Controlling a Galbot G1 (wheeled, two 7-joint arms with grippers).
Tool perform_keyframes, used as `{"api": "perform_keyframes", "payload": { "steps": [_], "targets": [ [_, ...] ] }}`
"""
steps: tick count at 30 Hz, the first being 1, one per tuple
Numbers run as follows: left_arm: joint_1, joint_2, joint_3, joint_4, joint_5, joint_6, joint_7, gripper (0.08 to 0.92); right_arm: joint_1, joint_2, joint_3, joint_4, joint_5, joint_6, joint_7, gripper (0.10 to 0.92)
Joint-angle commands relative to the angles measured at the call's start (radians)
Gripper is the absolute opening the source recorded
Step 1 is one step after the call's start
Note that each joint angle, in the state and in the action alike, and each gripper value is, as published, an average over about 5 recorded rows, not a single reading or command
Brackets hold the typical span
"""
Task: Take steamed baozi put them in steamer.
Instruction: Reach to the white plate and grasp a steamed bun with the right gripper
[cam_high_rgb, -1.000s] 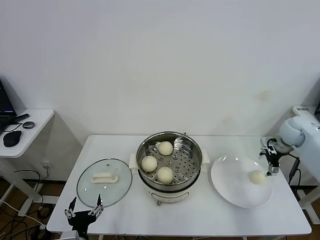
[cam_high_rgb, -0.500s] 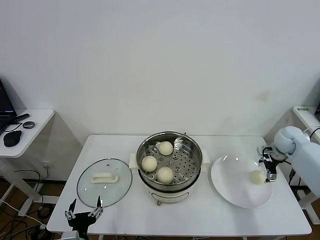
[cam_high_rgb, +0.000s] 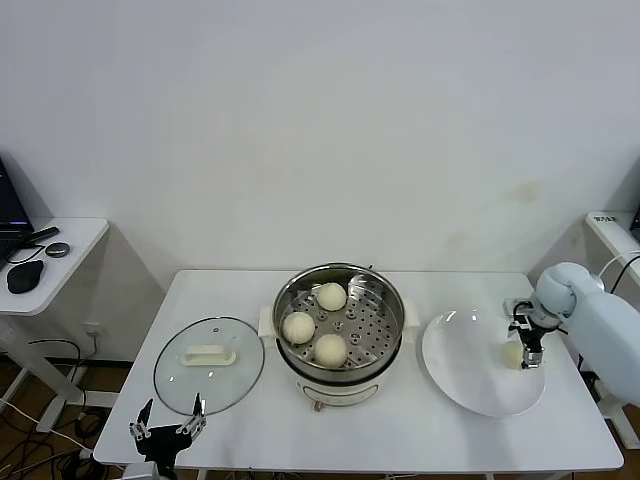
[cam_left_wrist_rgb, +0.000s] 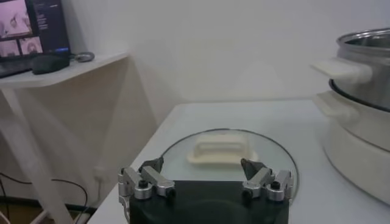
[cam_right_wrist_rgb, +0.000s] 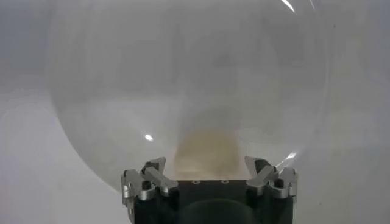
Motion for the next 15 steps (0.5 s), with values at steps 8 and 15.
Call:
{"api": "perform_keyframes", "payload": {
  "steps": [8, 15],
  "targets": [
    [-0.002, 0.000, 0.002, 0.005, 0.005, 0.001, 0.000, 0.823, 0.005, 0.023, -0.011, -0.036, -0.017, 0.007, 0.021, 0.823],
    [-0.005, 0.001, 0.002, 0.010, 0.006, 0.001, 0.000, 0.823, -0.001, 0.026, -0.008, -0.042, -0.012, -0.001, 0.020, 0.823]
  ]
}}
